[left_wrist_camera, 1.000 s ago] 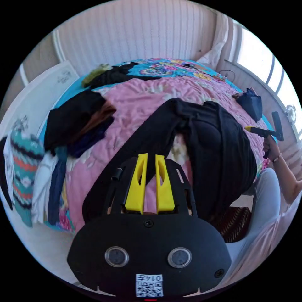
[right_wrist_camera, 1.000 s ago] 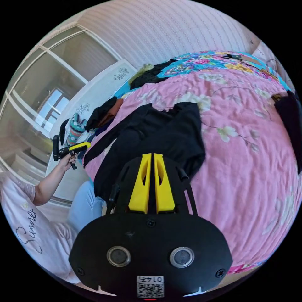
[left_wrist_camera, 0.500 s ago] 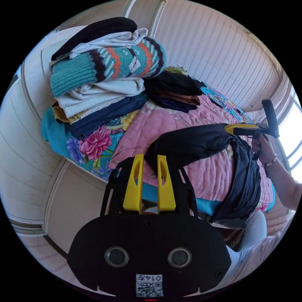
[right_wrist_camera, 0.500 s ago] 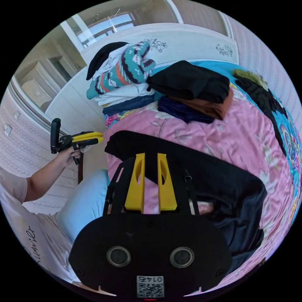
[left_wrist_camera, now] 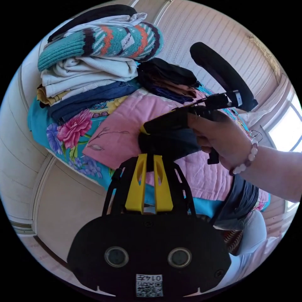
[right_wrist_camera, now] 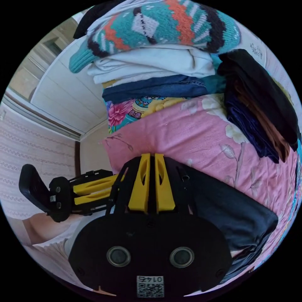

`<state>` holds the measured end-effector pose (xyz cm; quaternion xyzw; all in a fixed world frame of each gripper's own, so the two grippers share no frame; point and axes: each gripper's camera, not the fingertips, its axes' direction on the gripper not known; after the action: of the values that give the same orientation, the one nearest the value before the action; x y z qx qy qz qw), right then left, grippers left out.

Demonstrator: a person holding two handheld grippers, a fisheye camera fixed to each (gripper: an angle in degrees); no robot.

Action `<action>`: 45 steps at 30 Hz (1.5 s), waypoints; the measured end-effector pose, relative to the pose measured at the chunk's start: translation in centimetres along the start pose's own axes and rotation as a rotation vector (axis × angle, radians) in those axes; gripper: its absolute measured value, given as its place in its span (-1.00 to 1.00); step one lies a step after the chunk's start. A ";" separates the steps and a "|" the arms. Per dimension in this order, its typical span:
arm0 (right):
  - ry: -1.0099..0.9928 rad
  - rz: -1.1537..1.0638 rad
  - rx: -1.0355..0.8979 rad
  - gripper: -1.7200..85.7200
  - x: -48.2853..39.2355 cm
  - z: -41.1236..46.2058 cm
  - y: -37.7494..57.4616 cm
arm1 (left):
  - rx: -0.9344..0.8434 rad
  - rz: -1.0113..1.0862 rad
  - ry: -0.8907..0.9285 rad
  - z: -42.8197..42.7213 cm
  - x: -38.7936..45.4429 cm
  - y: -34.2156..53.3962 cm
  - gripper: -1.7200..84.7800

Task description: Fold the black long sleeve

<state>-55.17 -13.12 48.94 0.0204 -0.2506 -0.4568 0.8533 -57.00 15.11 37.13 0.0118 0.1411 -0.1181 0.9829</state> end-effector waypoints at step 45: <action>-0.159 0.790 0.294 -0.85 26.4 -32.5 74.4 | -0.250 1.040 0.728 0.2 39.1 1.3 -0.85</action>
<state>28.72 3.00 50.96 0.0088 -0.3666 -0.0545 0.9287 -20.16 7.43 26.39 0.0033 0.4540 0.4026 0.7949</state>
